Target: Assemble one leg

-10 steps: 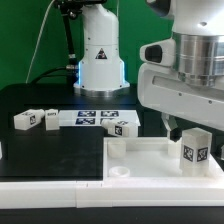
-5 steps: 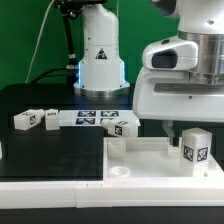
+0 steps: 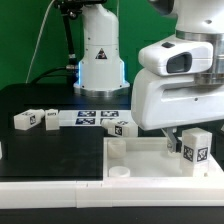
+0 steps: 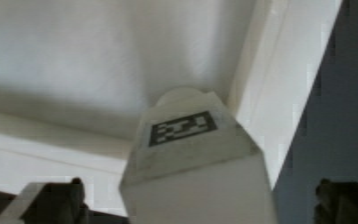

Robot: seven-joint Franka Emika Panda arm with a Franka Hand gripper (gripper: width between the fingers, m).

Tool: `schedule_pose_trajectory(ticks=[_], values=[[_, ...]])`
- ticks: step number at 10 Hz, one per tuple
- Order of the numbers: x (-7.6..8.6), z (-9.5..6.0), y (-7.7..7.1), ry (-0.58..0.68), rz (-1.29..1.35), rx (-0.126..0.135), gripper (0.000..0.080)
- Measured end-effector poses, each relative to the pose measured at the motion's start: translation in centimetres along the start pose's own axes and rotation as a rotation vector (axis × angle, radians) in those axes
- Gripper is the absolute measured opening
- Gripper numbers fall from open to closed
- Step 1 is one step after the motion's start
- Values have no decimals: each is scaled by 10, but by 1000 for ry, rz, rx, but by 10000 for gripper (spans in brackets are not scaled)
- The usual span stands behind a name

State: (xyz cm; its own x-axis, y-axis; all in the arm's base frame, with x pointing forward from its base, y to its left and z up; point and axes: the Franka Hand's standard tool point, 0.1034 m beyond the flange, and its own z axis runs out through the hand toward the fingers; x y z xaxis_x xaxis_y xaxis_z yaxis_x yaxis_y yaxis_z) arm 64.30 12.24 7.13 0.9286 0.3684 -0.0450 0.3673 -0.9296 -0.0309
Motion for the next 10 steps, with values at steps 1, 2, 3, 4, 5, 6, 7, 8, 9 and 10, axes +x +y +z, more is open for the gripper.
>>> schedule_pose_trajectory(ticks=[1, 2, 3, 4, 5, 6, 7, 8, 9, 10], values=[[0, 0, 0, -1, -16, 0, 649], [0, 0, 0, -1, -11, 0, 632], [0, 0, 1, -1, -10, -1, 632], [0, 0, 1, -1, -10, -1, 457], [0, 1, 1, -1, -10, -1, 287], [0, 1, 1, -1, 37, 0, 291], [0, 1, 1, -1, 45, 0, 291], [0, 1, 0, -1, 132, 2, 291], [0, 1, 0, -1, 295, 2, 291], [0, 1, 0, 0, 435, 3, 291]])
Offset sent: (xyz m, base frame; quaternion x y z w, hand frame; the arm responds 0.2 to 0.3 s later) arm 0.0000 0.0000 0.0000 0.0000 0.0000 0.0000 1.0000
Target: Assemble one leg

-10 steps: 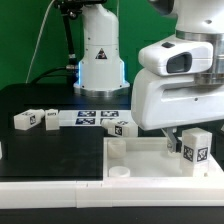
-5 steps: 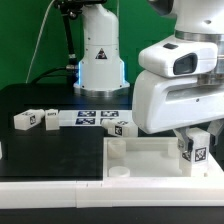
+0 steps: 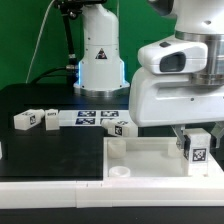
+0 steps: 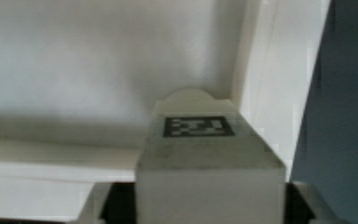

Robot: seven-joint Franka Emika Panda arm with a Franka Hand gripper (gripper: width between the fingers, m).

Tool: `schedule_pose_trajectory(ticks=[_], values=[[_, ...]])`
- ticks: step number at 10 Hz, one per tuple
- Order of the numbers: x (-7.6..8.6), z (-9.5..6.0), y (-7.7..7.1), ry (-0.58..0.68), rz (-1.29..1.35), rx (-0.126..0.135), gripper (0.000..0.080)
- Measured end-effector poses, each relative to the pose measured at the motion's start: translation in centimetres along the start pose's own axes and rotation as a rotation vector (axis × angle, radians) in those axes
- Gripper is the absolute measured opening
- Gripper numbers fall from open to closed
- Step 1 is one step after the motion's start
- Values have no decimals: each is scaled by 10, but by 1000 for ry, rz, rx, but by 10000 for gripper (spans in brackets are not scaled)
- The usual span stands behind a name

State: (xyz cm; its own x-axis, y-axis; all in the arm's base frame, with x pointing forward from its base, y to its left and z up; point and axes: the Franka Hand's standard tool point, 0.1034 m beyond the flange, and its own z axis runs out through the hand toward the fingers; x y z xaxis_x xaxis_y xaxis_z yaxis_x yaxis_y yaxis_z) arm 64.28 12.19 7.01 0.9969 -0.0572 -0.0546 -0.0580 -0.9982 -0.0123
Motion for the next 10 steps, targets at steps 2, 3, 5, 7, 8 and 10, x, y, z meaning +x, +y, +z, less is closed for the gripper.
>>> schedule_pose_trajectory(ticks=[2, 3, 5, 7, 8, 10], values=[[0, 0, 1, 0, 271, 2, 291], [0, 0, 1, 0, 326, 3, 291], [1, -1, 1, 1, 614, 1, 291], [1, -1, 2, 0, 809, 3, 291], [1, -1, 2, -3, 908, 7, 292], [1, 0, 3, -5, 956, 7, 378]])
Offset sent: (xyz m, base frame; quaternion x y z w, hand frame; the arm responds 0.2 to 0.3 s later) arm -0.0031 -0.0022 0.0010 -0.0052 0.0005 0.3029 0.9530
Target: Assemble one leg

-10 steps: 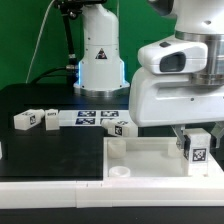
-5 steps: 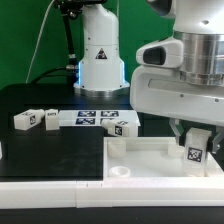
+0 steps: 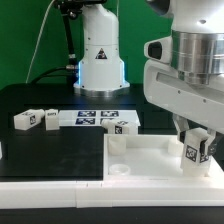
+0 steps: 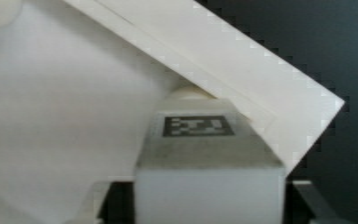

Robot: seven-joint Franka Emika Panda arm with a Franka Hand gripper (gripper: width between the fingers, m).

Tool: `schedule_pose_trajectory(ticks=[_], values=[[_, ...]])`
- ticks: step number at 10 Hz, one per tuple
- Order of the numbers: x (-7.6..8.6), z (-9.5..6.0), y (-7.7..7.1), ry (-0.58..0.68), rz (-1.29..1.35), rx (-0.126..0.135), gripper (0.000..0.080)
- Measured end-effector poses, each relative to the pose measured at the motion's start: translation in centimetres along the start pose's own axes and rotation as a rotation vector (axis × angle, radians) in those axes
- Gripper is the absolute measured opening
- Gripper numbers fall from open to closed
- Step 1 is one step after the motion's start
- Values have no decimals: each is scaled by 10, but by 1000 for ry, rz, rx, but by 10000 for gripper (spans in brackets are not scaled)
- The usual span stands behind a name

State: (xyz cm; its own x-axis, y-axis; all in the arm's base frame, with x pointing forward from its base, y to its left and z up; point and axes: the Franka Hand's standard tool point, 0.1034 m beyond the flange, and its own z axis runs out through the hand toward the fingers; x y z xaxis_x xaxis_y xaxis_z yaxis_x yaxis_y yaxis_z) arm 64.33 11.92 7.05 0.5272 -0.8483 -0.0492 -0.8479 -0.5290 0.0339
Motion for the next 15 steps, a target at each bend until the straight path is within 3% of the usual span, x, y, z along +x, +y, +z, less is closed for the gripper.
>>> schedule_pose_trajectory(ticks=[1, 2, 3, 6, 15], values=[[0, 0, 0, 0, -3, 0, 378], [0, 0, 0, 0, -13, 0, 518], [0, 0, 0, 0, -58, 0, 608], [1, 0, 0, 1, -319, -1, 647], [-2, 1, -1, 5, -1128, -10, 649]])
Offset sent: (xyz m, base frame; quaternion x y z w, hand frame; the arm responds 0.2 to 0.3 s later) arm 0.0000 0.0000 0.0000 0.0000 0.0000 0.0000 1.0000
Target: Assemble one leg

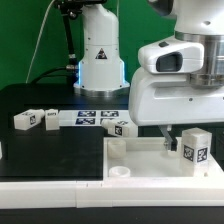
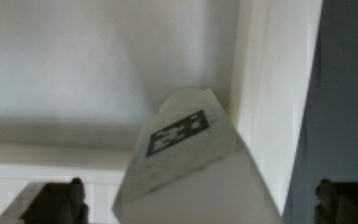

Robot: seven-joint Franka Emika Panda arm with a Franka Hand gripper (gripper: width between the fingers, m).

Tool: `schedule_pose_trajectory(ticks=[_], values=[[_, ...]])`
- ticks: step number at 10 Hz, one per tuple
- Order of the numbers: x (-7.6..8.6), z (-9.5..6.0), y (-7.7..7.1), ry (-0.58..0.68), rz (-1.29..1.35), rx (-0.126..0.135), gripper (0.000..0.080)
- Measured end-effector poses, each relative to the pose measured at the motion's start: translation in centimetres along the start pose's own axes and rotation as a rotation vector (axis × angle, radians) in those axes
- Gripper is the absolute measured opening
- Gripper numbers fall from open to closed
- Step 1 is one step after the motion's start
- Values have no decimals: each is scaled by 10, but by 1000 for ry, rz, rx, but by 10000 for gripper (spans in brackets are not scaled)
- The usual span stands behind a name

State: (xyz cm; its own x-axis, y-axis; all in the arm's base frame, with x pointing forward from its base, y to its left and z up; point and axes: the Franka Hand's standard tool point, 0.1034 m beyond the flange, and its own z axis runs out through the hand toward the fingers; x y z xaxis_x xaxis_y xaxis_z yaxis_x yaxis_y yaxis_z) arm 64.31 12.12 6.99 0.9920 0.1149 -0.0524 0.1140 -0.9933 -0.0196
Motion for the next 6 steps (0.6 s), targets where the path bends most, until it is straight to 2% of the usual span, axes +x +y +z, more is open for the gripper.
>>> schedule_pose_trajectory(ticks=[3, 5, 6], values=[[0, 0, 5, -1, -291, -11, 649], [0, 0, 6, -2, -317, -13, 623], [0, 0, 6, -2, -316, -13, 449]])
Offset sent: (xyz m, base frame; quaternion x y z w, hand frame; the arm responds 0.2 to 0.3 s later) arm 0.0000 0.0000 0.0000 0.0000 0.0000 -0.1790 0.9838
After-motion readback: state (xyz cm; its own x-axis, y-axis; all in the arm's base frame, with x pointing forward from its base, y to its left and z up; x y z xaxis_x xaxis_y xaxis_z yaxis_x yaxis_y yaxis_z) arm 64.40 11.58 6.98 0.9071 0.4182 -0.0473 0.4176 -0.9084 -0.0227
